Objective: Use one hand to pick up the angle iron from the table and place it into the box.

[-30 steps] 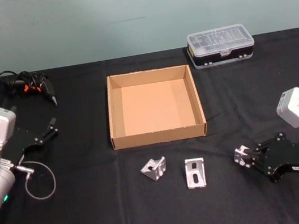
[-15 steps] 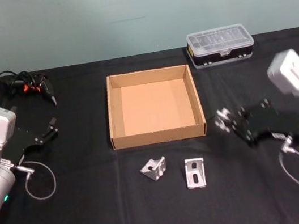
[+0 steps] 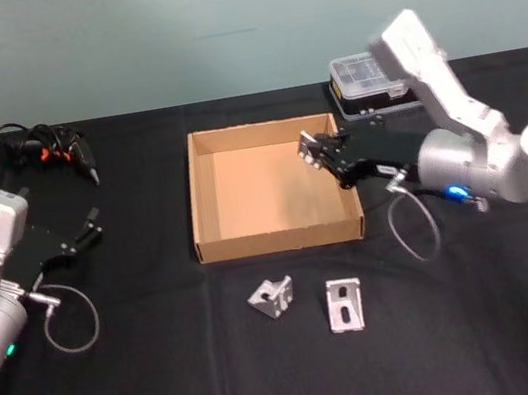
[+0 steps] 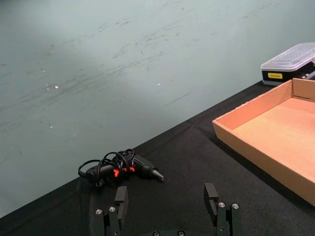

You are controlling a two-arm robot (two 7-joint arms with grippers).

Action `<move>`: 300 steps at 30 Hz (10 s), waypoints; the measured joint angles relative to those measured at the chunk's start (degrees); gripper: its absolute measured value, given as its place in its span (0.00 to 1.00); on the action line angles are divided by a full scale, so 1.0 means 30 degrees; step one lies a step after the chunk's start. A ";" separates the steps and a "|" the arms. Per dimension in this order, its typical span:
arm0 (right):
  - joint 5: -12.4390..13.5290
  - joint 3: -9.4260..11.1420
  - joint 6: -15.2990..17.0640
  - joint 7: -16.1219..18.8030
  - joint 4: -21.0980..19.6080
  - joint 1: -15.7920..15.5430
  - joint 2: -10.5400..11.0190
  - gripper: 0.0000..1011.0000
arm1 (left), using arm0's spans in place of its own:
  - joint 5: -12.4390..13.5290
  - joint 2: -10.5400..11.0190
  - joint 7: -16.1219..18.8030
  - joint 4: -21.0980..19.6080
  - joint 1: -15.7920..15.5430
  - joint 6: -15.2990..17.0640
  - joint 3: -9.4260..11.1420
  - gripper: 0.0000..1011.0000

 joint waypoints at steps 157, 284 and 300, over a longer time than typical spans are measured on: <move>0.1490 -0.1933 -0.3018 0.3874 0.0380 -0.2885 0.2482 0.30 | 0.0000 0.0001 0.0000 0.0001 0.0000 -0.0001 0.0001 1.00; -0.1566 0.0046 0.0314 -0.0632 -0.3539 -0.3617 0.0428 0.99 | 0.0000 0.0000 -0.0001 0.0000 0.0000 -0.0001 0.0001 1.00; -0.3318 -0.0757 0.5020 -0.2967 -0.7762 -0.6590 -0.0100 0.99 | 0.0001 0.0000 -0.0001 0.0000 0.0000 -0.0002 0.0001 1.00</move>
